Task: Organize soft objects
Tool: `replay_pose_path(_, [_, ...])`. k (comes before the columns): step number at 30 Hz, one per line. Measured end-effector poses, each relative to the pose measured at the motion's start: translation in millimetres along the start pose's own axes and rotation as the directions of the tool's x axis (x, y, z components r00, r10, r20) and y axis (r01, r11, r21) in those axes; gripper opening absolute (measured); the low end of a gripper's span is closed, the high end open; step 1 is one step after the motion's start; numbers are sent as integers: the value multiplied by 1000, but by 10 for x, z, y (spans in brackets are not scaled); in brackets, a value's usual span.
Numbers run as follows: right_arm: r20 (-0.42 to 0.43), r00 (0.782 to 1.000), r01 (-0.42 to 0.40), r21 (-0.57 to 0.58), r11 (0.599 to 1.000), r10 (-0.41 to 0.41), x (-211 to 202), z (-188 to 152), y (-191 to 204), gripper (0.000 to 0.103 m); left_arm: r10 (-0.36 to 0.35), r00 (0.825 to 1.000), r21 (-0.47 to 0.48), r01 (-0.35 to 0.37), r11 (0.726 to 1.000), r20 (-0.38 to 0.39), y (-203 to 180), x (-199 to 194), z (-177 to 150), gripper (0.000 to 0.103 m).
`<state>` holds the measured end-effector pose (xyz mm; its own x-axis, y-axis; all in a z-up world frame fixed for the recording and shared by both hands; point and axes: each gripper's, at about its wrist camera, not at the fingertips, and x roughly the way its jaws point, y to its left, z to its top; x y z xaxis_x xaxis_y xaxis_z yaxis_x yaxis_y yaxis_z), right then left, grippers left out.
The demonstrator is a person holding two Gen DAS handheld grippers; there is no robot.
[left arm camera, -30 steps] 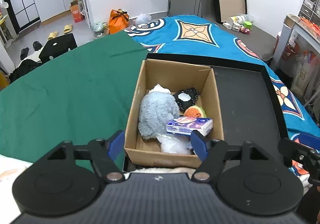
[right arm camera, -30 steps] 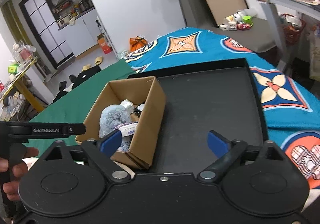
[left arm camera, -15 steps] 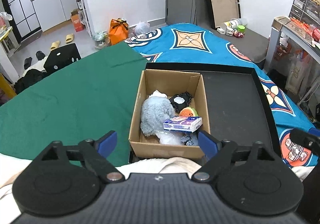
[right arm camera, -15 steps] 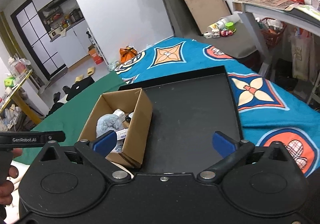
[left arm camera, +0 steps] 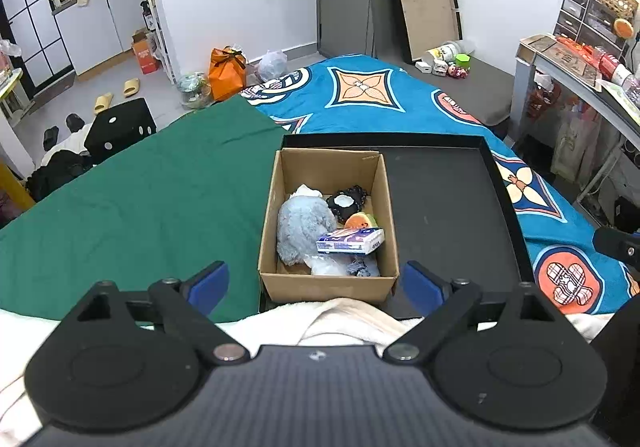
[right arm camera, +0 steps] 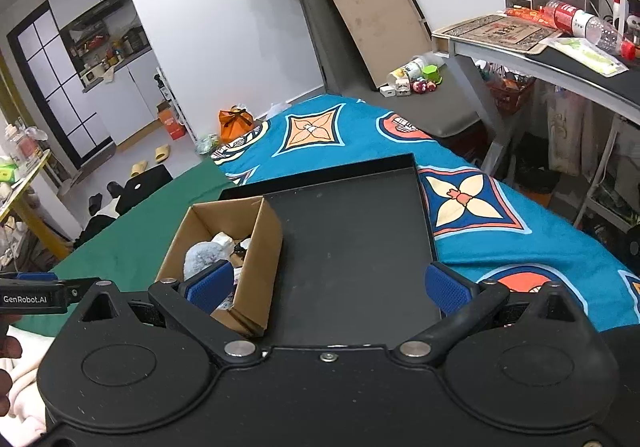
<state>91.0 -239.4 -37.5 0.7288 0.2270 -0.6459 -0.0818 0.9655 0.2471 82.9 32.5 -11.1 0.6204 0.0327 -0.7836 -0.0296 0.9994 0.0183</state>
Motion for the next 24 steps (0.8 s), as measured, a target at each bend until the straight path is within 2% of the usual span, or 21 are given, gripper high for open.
replay_pose_path(9, [8, 1000, 27, -18, 999, -27, -308, -6, 58, 103, 8, 1000, 50, -9, 999, 21, -112, -284, -45, 94])
replay_pose_path(24, [40, 999, -2, -37, 999, 3, -636, -121, 124, 103, -10, 996, 31, 7, 999, 83, -197, -762, -271, 95])
